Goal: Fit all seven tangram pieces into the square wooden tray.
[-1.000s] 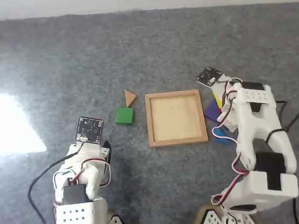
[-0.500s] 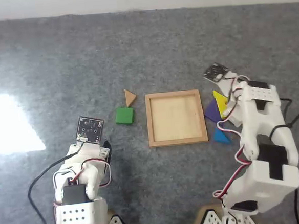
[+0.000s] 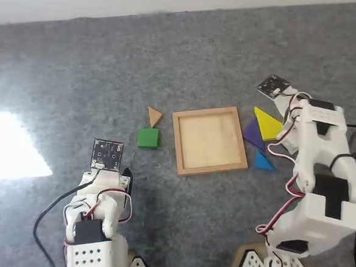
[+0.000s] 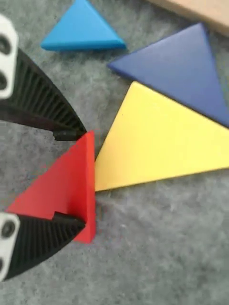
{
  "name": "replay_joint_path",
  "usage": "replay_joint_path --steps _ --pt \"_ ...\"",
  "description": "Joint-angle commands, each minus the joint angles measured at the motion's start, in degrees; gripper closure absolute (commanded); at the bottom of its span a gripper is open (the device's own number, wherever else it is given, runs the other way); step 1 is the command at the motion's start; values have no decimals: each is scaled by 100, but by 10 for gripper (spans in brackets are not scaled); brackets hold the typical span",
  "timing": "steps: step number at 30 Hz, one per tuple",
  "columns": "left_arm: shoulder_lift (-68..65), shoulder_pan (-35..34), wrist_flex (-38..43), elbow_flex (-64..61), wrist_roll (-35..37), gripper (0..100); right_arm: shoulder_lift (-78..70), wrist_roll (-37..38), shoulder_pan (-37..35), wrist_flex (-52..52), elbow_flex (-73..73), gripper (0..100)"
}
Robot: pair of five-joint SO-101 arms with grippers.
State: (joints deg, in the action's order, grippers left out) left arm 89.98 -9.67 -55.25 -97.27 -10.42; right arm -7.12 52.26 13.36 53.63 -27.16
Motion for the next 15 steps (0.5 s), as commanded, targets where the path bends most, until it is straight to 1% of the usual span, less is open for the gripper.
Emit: replay_joint_path --steps 1,9,15 --pt "97 -35 0 48 -70 848 321 176 198 -75 62 861" --pt "97 -35 0 48 -70 848 347 185 382 -75 105 920" --pt "97 -35 0 48 -70 848 382 141 576 -13 264 927"
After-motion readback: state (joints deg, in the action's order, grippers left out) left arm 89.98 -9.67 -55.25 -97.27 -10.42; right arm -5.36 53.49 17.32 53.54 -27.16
